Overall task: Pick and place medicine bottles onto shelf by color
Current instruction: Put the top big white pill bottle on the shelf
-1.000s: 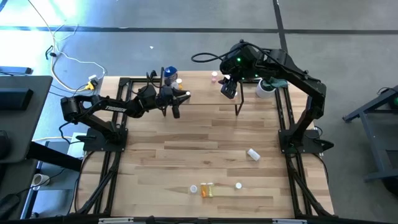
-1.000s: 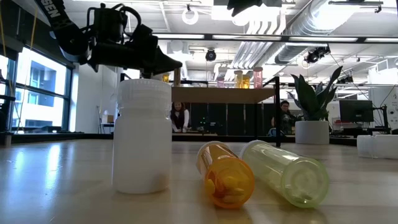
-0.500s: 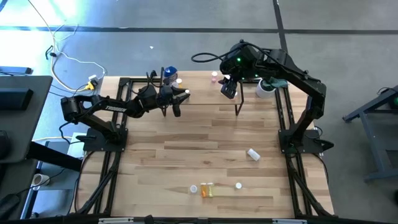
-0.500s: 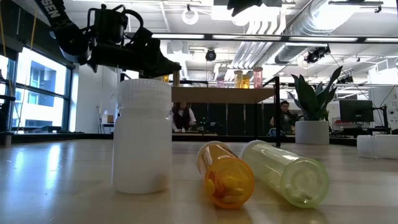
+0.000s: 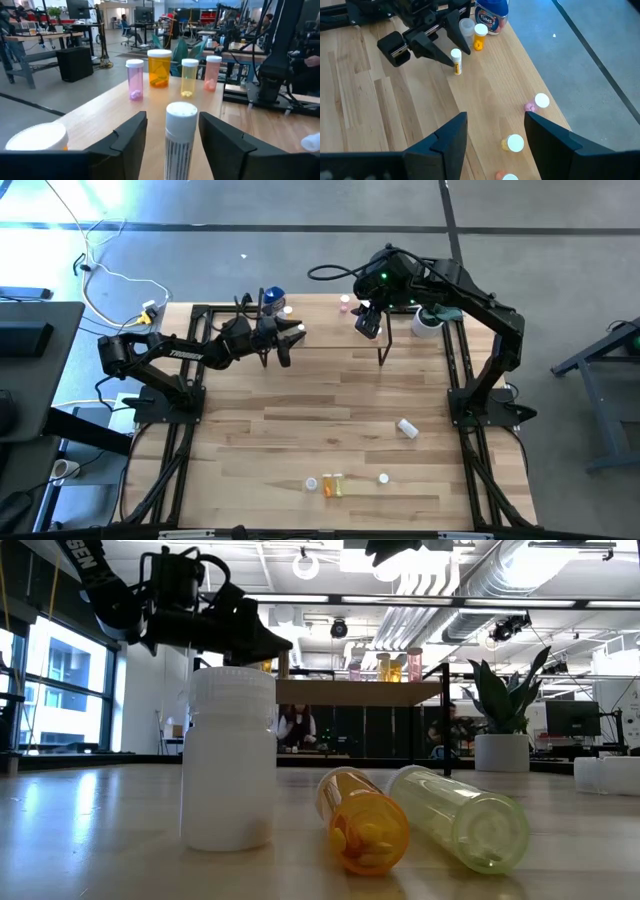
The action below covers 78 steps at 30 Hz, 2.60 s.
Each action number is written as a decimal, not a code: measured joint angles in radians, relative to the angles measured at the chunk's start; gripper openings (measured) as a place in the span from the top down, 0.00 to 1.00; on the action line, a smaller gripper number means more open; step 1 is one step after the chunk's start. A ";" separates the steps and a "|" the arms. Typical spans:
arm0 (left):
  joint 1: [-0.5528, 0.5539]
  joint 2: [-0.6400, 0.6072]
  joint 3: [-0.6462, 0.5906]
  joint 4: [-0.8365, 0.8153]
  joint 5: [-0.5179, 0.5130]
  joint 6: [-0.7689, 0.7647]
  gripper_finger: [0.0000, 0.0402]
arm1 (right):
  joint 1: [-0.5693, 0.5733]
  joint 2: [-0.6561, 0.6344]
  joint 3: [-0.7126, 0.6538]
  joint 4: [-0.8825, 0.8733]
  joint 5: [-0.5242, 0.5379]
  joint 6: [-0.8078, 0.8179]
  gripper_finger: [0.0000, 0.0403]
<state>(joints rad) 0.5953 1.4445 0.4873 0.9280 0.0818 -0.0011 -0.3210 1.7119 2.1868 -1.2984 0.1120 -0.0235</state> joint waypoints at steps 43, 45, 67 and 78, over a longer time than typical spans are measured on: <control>-0.163 -0.511 0.224 -0.695 0.105 -0.045 0.51 | 0.100 0.000 -0.116 -0.066 -0.058 0.204 0.53; -0.183 -0.532 0.263 -0.788 0.079 -0.037 0.51 | 0.125 0.000 -0.161 -0.058 -0.057 0.233 0.53; -0.349 -0.687 0.436 -1.390 -0.150 -0.093 0.52 | 0.519 0.000 -0.576 0.072 -0.008 0.826 0.53; -0.351 -0.684 0.436 -1.404 -0.138 -0.098 0.52 | 0.699 0.000 -0.727 0.060 0.062 1.250 0.53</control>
<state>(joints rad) 0.2447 0.7605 0.9234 -0.4758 -0.0562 -0.0989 0.3784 1.7115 1.4594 -1.2386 0.1738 1.2263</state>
